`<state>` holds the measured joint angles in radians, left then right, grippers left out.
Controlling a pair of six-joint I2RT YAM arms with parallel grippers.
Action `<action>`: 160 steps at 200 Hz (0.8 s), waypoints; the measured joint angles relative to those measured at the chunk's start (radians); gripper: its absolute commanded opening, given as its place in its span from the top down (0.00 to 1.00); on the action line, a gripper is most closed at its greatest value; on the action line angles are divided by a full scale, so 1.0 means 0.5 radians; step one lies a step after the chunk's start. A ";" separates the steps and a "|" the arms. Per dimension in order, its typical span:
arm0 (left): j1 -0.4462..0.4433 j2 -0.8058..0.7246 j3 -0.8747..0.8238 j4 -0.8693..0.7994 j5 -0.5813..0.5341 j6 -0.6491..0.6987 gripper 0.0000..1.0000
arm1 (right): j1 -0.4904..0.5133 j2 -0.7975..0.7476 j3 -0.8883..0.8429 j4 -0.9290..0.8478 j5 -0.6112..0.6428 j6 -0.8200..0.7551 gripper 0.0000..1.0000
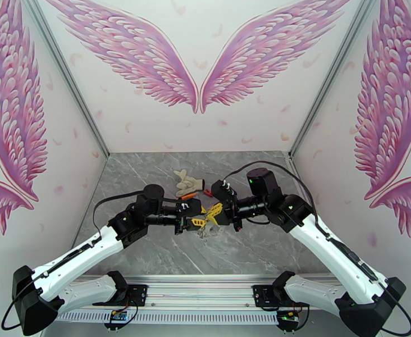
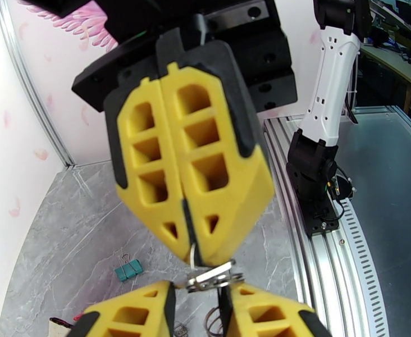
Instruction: Remove the keys from the keyring
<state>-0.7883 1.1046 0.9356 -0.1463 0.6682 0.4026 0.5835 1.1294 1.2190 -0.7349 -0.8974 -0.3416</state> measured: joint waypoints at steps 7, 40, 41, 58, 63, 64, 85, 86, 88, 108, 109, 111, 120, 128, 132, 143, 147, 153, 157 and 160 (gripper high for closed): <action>0.000 0.000 0.000 0.008 -0.003 -0.015 0.72 | 0.000 0.000 0.000 0.000 0.002 0.000 1.00; 0.000 0.000 -0.002 0.074 -0.066 -0.101 0.68 | 0.000 -0.011 0.000 0.014 0.021 0.001 1.00; 0.000 0.000 -0.003 0.077 -0.066 -0.105 0.68 | 0.000 -0.011 0.000 0.014 0.021 0.001 1.00; 0.000 -0.001 -0.011 0.111 -0.083 -0.157 0.69 | 0.000 -0.028 0.000 0.032 0.032 0.002 1.00; 0.000 -0.002 -0.014 0.123 -0.090 -0.167 0.69 | 0.000 -0.034 0.000 0.034 0.038 0.002 1.00; 0.000 -0.002 -0.014 0.124 -0.089 -0.170 0.69 | 0.000 -0.034 0.000 0.034 0.039 0.002 1.00; 0.000 -0.012 -0.058 0.195 -0.113 -0.235 0.70 | 0.000 -0.042 0.000 0.034 0.054 0.002 1.00; 0.000 -0.014 -0.060 0.198 -0.112 -0.240 0.71 | 0.000 -0.042 0.000 0.034 0.054 0.002 1.00; -0.001 -0.014 -0.066 0.204 -0.113 -0.245 0.71 | 0.000 -0.042 0.000 0.034 0.054 0.002 1.00; -0.007 -0.029 -0.114 0.255 -0.129 -0.300 0.75 | 0.000 -0.041 0.000 0.036 0.061 0.002 1.00; -0.008 -0.030 -0.116 0.258 -0.132 -0.298 0.76 | 0.000 -0.042 0.000 0.036 0.061 0.002 1.00; -0.008 -0.031 -0.119 0.261 -0.133 -0.300 0.76 | 0.000 -0.041 0.000 0.037 0.062 0.002 1.00; -0.008 -0.032 -0.134 0.289 -0.141 -0.327 0.79 | 0.000 -0.041 0.000 0.042 0.066 0.005 1.00; -0.009 -0.032 -0.141 0.311 -0.149 -0.343 0.79 | 0.000 -0.042 -0.002 0.048 0.068 0.008 1.00; -0.010 -0.032 -0.145 0.325 -0.154 -0.349 0.80 | 0.000 -0.041 -0.002 0.052 0.069 0.008 1.00; -0.011 -0.032 -0.153 0.349 -0.163 -0.364 0.82 | 0.000 -0.042 -0.002 0.056 0.069 0.009 1.00; -0.011 -0.032 -0.155 0.362 -0.164 -0.374 0.83 | 0.000 -0.042 -0.003 0.056 0.072 0.009 1.00; -0.012 -0.033 -0.161 0.378 -0.166 -0.387 0.83 | 0.000 -0.043 -0.005 0.060 0.076 0.010 1.00; -0.012 -0.033 -0.165 0.393 -0.169 -0.393 0.84 | 0.000 -0.043 -0.005 0.063 0.079 0.011 1.00; -0.013 -0.033 -0.169 0.407 -0.170 -0.402 0.84 | 0.000 -0.043 -0.005 0.066 0.081 0.011 1.00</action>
<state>-0.7948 1.0882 0.8513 0.0570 0.5831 0.2016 0.5835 1.1076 1.2163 -0.7021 -0.8570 -0.3359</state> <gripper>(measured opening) 0.172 0.063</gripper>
